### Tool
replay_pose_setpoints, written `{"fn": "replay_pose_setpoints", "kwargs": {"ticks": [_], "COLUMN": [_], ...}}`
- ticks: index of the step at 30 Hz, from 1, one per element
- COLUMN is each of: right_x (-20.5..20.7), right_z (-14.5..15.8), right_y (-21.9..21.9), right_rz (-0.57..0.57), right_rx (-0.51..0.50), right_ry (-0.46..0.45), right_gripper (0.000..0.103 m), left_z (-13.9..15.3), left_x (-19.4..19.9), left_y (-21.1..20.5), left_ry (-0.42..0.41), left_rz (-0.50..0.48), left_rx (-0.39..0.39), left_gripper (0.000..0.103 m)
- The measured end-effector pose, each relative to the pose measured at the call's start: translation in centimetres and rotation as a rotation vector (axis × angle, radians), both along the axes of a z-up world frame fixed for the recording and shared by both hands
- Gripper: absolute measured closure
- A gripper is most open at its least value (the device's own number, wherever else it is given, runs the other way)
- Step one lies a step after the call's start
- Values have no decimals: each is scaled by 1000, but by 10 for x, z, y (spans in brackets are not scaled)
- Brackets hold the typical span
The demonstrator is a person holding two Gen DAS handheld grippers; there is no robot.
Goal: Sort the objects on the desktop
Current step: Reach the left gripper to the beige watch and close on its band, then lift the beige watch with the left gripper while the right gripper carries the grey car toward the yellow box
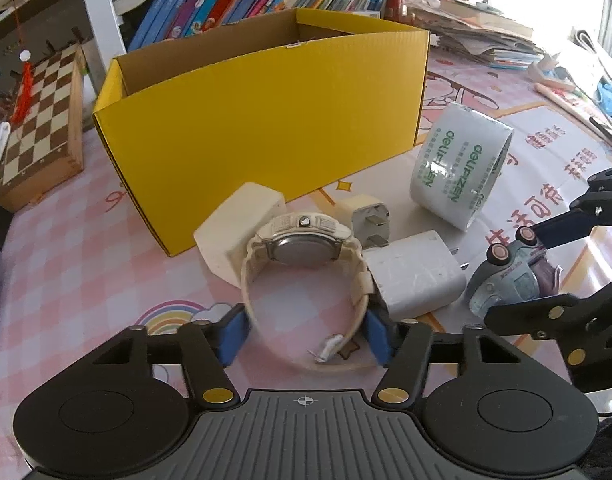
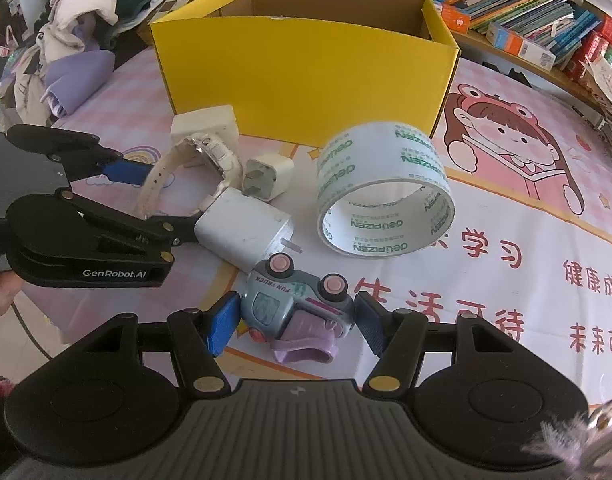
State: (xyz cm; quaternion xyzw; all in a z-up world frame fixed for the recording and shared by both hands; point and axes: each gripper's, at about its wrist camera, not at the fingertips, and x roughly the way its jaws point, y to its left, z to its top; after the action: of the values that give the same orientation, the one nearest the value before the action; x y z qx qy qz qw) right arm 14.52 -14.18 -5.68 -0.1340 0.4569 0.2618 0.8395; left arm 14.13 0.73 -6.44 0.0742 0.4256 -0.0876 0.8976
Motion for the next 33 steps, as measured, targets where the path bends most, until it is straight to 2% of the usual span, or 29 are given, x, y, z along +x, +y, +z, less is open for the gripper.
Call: {"fn": "replay_pose_setpoints", "kwargs": {"ticks": [2,9,10,11,17,21,33], "right_x": [0,-3,-4,-4,-10,-13,-20], "right_z": [0,4,5,5,5,5,9], "right_y": [0,-2,-1,-1,3,3,-2], "right_rz": [0,-8,-6,-4,18,19,6], "right_rx": [2,15,17,18,22,25,37], "right_ry": [-2,-19,-19,-19,-15,-15,-35], "right_gripper": [43,43,43,43,43,43,43], "left_z": [1,13,14,14,17,20,34], "left_x": [-2,-15,-17,-19,-27,-34,-47], "left_y": [1,12,13,14,26,23,16], "left_ry": [-1,-8,-5,-2,-10,-29,-76], "left_rz": [5,30,33,42,98,83,75], "left_rx": [-7,-54,-56,-55,-65,-50,-53], "left_gripper": [56,64,87,91,96,101,101]}}
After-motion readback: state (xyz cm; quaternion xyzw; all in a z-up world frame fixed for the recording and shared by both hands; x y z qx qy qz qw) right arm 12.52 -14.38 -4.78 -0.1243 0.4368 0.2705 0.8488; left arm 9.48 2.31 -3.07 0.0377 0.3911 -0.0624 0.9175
